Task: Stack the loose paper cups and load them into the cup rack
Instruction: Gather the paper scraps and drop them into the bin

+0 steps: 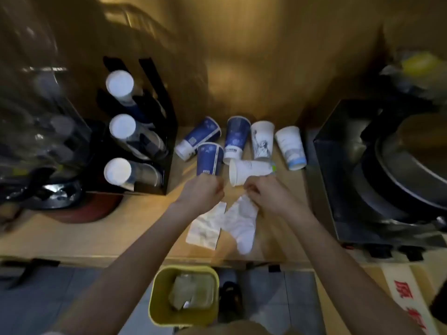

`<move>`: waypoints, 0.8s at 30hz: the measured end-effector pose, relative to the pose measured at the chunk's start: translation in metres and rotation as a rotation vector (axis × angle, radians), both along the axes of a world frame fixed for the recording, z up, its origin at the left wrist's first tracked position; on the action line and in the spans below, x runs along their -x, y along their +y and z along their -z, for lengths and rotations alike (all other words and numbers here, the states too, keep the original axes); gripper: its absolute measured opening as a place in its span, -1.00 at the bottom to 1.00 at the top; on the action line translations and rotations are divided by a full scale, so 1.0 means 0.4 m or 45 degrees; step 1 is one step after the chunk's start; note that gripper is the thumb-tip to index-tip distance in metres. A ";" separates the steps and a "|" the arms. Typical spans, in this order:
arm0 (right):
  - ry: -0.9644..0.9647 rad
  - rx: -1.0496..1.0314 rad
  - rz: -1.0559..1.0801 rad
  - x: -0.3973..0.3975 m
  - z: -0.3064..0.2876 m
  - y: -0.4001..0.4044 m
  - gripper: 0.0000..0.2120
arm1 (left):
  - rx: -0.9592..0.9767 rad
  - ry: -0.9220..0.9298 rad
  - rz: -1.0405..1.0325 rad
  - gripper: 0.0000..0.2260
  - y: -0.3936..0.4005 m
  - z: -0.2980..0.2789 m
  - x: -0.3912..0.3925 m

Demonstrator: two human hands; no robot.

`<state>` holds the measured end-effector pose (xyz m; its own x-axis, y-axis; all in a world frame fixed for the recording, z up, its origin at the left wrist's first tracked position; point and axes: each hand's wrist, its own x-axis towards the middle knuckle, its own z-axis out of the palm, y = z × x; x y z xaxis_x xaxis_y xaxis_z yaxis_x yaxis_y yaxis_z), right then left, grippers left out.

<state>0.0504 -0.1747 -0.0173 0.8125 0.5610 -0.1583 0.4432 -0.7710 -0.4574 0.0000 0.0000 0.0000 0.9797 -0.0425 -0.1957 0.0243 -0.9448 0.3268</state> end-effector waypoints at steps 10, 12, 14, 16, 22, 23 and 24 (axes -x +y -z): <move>-0.135 0.126 -0.074 0.150 0.365 -0.053 -0.39 | -0.134 0.365 -0.037 -0.53 -0.020 0.327 0.157; -0.158 -0.030 -0.056 0.168 0.400 -0.065 -0.49 | -0.168 0.240 -0.045 -0.52 -0.012 0.348 0.193; -0.189 -0.117 0.009 0.182 0.414 -0.069 -0.70 | -0.233 0.140 -0.078 -0.54 -0.002 0.357 0.224; -0.206 -0.182 0.099 0.200 0.416 -0.066 -0.75 | -0.198 0.049 -0.164 -0.65 -0.001 0.349 0.257; -0.152 -0.256 0.071 0.278 0.373 0.005 -0.75 | 0.072 0.079 -0.463 -0.80 0.024 0.328 0.364; -0.094 -0.278 0.053 0.302 0.361 0.022 -0.75 | 0.151 0.112 -0.536 -0.82 0.031 0.324 0.384; -0.047 -0.302 0.048 0.330 0.349 0.041 -0.75 | 0.218 0.125 -0.626 -0.81 0.039 0.326 0.408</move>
